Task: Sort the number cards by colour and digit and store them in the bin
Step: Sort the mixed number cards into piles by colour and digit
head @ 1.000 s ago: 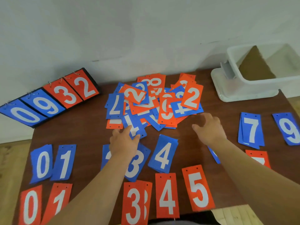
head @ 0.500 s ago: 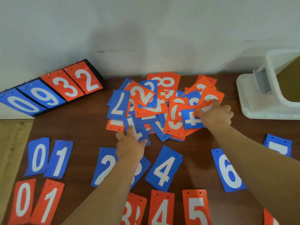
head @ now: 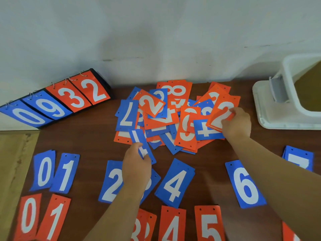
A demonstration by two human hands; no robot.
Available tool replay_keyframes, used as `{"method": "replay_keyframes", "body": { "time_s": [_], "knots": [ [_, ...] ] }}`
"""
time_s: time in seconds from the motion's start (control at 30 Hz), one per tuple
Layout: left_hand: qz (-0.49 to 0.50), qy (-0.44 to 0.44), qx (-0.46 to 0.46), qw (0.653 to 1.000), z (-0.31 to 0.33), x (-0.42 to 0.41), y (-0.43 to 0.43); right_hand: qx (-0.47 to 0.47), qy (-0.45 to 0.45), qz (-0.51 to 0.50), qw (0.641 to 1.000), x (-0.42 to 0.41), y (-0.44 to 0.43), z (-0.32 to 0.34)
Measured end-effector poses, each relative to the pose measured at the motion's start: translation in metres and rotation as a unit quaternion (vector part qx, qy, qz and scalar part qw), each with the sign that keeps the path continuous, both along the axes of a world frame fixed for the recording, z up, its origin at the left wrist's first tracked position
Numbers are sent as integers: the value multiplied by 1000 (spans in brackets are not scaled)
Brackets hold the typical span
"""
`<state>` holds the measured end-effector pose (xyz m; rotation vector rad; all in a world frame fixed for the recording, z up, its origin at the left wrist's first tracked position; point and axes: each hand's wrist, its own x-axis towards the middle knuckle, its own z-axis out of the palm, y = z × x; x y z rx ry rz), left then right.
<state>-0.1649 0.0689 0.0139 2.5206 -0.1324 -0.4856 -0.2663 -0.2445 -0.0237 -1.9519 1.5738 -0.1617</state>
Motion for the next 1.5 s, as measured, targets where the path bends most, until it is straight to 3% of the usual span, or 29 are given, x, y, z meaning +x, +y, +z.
{"method": "replay_keyframes", "body": {
  "time_s": [0.2,0.4,0.57,0.7,1.0,1.17,1.33,1.5],
  "knots": [
    [32,44,-91,994,30,-18,30,-1,-142,-26,989,-37,28,52],
    [-22,121,-168,978,59,-38,47,164,-282,-40,944,-91,119,102],
    [-165,158,-153,961,88,-66,51,207,-275,-16,939,-134,173,115],
    [-242,219,-156,932,120,-94,48,236,-321,-18,917,-163,177,144],
    [-381,207,-137,891,184,-182,33,273,-242,192,911,-227,155,188],
    [-268,218,-211,914,180,-228,20,263,-231,243,905,-253,156,193],
    [-133,56,-205,968,160,-240,24,280,-263,222,896,-269,147,190],
    [12,0,-217,976,141,-223,59,281,-260,126,915,-273,139,167]
  ]
}}
